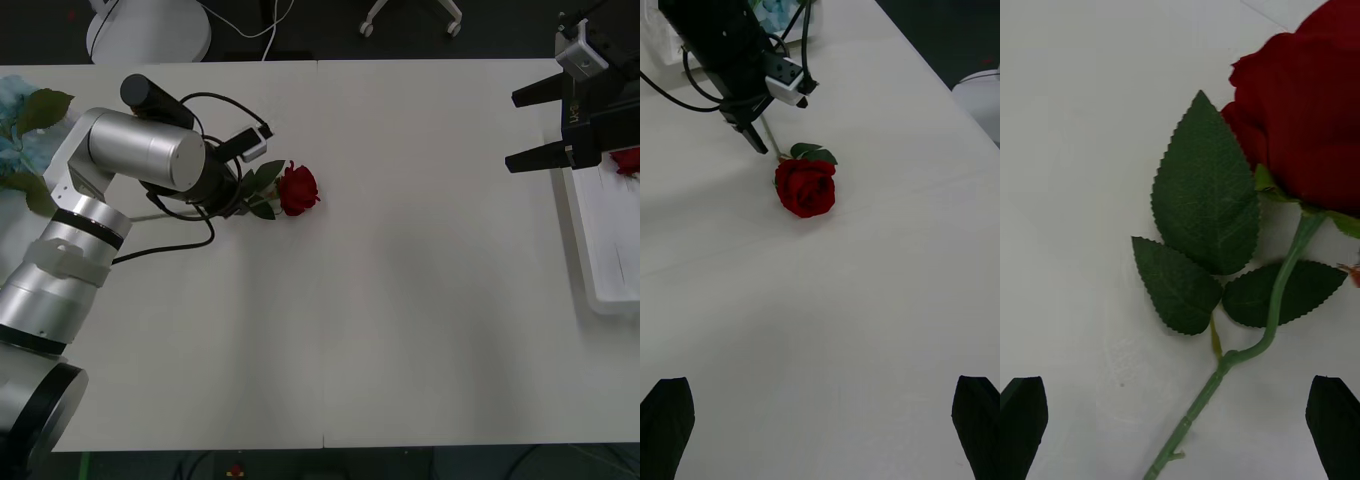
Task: Put the red flowers into the right box and the blue flowers into the left box
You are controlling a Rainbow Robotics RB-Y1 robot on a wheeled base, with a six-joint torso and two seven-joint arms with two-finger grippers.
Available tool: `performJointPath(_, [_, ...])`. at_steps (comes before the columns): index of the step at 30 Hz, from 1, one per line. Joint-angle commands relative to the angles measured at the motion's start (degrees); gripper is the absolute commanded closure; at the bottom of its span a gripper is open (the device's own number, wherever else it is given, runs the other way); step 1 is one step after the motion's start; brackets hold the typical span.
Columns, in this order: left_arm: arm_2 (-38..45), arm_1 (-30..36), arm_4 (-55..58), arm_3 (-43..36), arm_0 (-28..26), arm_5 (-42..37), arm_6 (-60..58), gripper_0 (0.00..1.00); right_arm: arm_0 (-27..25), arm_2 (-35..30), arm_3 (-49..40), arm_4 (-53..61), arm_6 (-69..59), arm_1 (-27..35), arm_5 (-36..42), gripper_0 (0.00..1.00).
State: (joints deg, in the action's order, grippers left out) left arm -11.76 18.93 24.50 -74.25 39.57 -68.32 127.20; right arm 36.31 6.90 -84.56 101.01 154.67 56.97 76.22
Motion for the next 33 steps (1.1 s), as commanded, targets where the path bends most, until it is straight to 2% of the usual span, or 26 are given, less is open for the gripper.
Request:
performJointPath(1, [-1.6,-2.23,-1.2,-0.55,1.12,1.52,-0.2,0.0,-0.37,0.14,-0.08,0.77,0.33,2.79,-0.54,0.0])
performJointPath(9, [-2.92,-3.11,-2.52,0.15,0.95,1.96,-0.46,0.01,-0.37,0.14,-0.08,0.85,0.33,2.79,-0.54,0.0])
performJointPath(17, [-3.45,-4.43,-3.49,5.78,0.95,7.32,-0.46,0.03,-0.28,0.4,-0.08,1.73,0.33,2.79,-0.46,0.0])
performJointPath(20, [-3.89,-4.51,-3.75,6.66,0.95,8.29,-0.55,0.16,-0.37,0.4,-0.08,1.73,0.33,2.79,-0.46,0.0])
performJointPath(25, [-4.68,-4.51,-4.19,6.75,0.95,8.29,-0.81,0.74,-0.37,0.4,-0.08,1.73,0.33,2.79,-0.46,0.0])
performJointPath(27, [-4.77,-4.43,-4.46,6.75,0.77,8.37,-0.81,0.82,-0.37,0.4,-0.08,1.73,0.33,2.79,-0.46,0.0])
performJointPath(33, [-5.73,-4.51,-5.51,6.75,-0.46,10.31,-0.9,0.83,-0.37,0.49,-0.08,1.82,0.33,2.79,-0.46,0.0])
